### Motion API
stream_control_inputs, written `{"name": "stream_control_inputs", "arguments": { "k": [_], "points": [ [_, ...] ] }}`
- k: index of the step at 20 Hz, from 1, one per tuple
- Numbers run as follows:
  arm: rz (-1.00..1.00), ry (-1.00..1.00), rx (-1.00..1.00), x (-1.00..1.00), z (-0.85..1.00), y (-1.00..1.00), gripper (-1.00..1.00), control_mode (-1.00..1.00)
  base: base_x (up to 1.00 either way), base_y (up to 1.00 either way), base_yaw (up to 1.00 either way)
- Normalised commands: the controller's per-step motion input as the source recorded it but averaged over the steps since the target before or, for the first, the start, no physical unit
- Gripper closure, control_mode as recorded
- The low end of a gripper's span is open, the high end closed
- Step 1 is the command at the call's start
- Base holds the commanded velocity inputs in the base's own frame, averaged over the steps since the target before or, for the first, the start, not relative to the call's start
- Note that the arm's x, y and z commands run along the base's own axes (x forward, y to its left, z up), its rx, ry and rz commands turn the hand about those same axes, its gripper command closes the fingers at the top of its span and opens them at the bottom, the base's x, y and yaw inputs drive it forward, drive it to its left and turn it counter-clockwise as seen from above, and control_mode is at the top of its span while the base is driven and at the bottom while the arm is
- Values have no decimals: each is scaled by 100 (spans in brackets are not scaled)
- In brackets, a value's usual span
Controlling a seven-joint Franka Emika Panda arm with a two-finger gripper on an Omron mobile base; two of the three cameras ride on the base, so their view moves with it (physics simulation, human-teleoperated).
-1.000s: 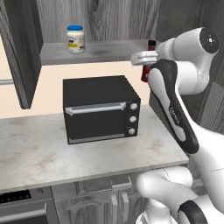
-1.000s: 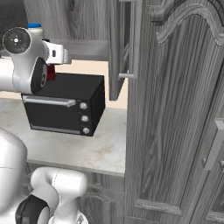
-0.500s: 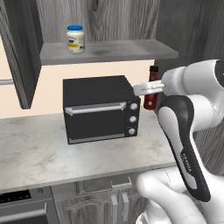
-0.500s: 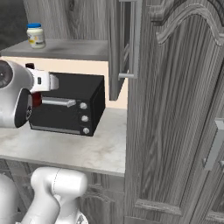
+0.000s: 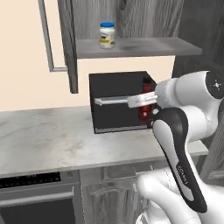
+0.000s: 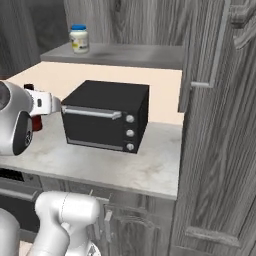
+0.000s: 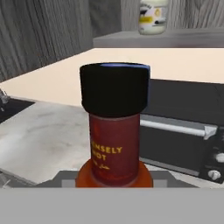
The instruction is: Move the mayonnaise and condiment bottle from the cabinet to the dining counter.
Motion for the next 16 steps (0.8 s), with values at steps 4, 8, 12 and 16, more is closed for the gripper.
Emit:
{"name": "stream_control_inputs", "arguments": {
  "k": [4,8,12,16],
  "points": [
    [0,0,0,0,0,0,100,100,-56,76,34],
    [0,0,0,0,0,0,100,100,-63,66,38],
    [0,0,0,0,0,0,100,100,-54,75,39],
    [0,0,0,0,0,0,100,100,-17,89,46]
  ]
}}
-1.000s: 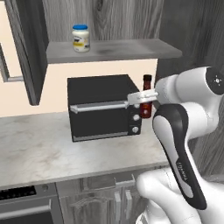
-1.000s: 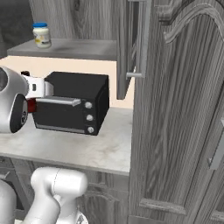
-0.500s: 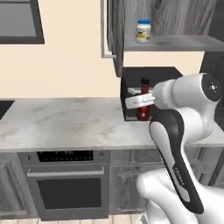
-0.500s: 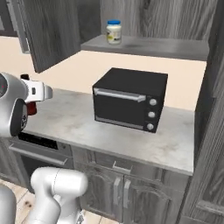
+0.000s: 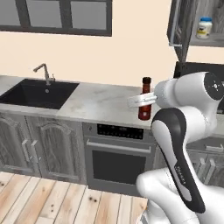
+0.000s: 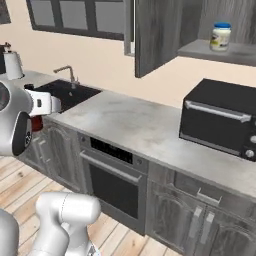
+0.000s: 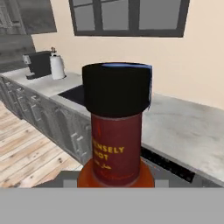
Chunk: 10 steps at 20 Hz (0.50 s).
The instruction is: Move the mayonnaise and condiment bottle from the cabinet to the dining counter.
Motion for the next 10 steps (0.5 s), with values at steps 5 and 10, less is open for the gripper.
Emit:
{"name": "stream_control_inputs", "arguments": {
  "k": [5,10],
  "points": [
    [0,0,0,0,0,0,100,100,-1,88,49],
    [0,0,0,0,0,0,100,100,0,80,51]
  ]
}}
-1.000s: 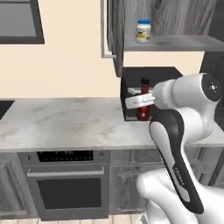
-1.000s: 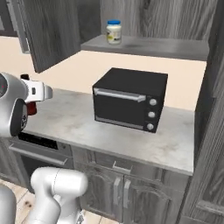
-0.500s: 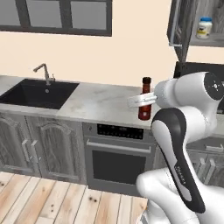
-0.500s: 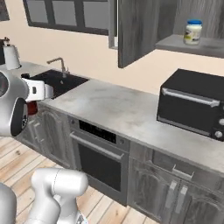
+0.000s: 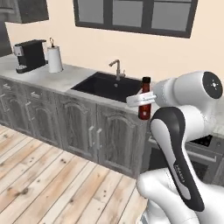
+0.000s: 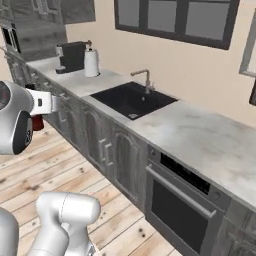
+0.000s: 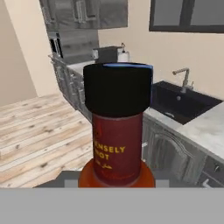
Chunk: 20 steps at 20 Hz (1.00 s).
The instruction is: Move the mayonnaise and condiment bottle from the cabinet to the dining counter.
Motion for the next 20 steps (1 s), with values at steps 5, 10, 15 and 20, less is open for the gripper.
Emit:
{"name": "stream_control_inputs", "arguments": {
  "k": [5,10,15,20],
  "points": [
    [0,0,0,0,0,0,100,100,0,73,54],
    [0,0,0,0,0,0,100,100,2,61,54],
    [0,0,0,0,0,0,100,100,32,18,50],
    [0,0,0,0,0,0,100,100,54,-5,44]
  ]
}}
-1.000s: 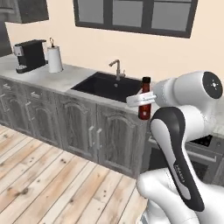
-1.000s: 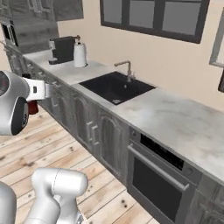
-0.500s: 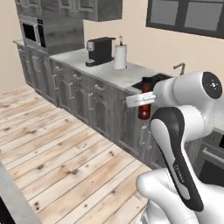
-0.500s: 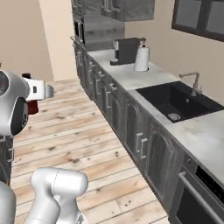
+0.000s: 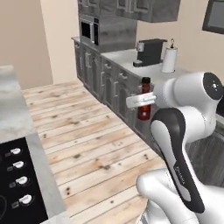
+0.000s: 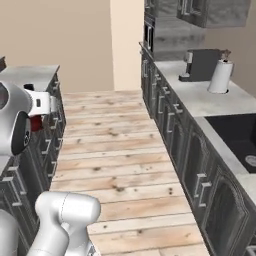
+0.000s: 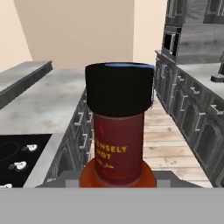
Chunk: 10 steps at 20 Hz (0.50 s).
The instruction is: Move the mayonnaise and condiment bottle from the cabinet to the dining counter.
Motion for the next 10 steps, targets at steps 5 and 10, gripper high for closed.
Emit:
{"name": "stream_control_inputs", "arguments": {
  "k": [5,10],
  "points": [
    [0,0,0,0,0,0,100,100,83,-35,26],
    [0,0,0,0,0,0,100,100,94,-23,26]
  ]
}}
